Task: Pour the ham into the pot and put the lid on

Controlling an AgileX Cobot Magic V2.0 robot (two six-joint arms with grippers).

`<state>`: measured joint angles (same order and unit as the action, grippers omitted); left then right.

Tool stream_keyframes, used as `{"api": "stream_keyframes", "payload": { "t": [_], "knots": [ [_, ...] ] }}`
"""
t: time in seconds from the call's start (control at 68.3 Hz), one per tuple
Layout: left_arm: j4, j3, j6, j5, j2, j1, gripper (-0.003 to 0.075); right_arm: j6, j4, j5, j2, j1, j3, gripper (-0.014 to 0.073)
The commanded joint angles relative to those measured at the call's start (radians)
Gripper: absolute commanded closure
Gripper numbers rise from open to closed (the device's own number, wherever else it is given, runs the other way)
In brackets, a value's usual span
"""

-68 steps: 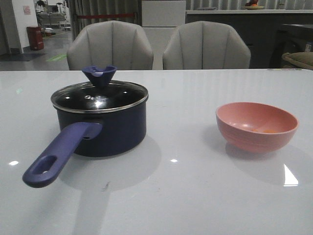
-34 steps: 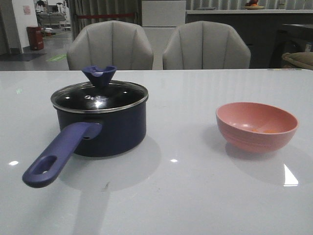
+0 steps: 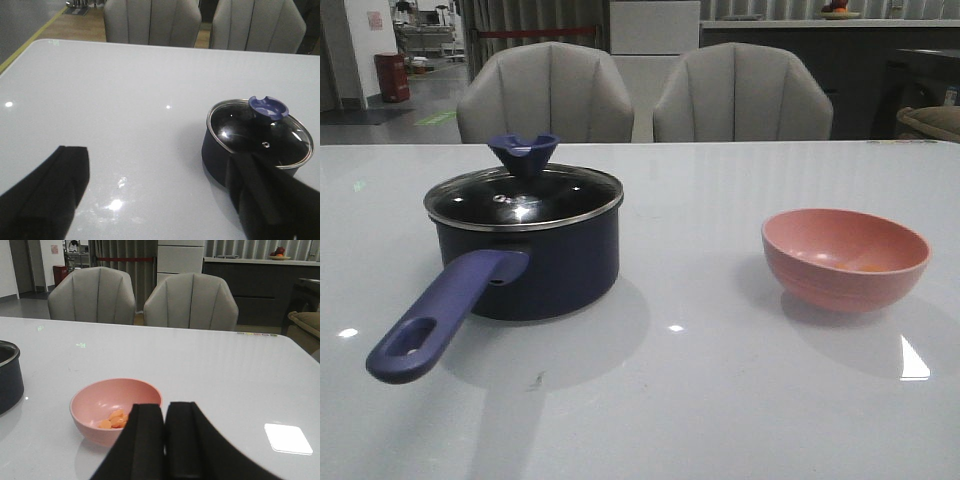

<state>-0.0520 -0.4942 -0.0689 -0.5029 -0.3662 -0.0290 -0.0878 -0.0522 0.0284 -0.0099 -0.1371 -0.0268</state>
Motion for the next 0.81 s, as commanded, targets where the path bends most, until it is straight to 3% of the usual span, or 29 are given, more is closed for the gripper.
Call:
{"api": "stream_keyframes", "payload": {
  "t": [0.0, 0.571, 0.791],
  "knots": [
    [-0.008, -0.092, -0.005, 0.036, -0.105, -0.007, 0.0071, 0.007, -0.009, -0.088, -0.021, 0.008, 0.005, 0.0448],
    [-0.004, -0.592, -0.003, -0.275, -0.782, -0.012, 0.0085, 0.007, -0.009, -0.088, -0.021, 0.008, 0.005, 0.0448],
    [-0.023, -0.833, -0.027, -0.389, -1.009, -0.121, 0.0085, 0.007, -0.009, -0.088, -0.021, 0.008, 0.005, 0.0448]
  ]
}}
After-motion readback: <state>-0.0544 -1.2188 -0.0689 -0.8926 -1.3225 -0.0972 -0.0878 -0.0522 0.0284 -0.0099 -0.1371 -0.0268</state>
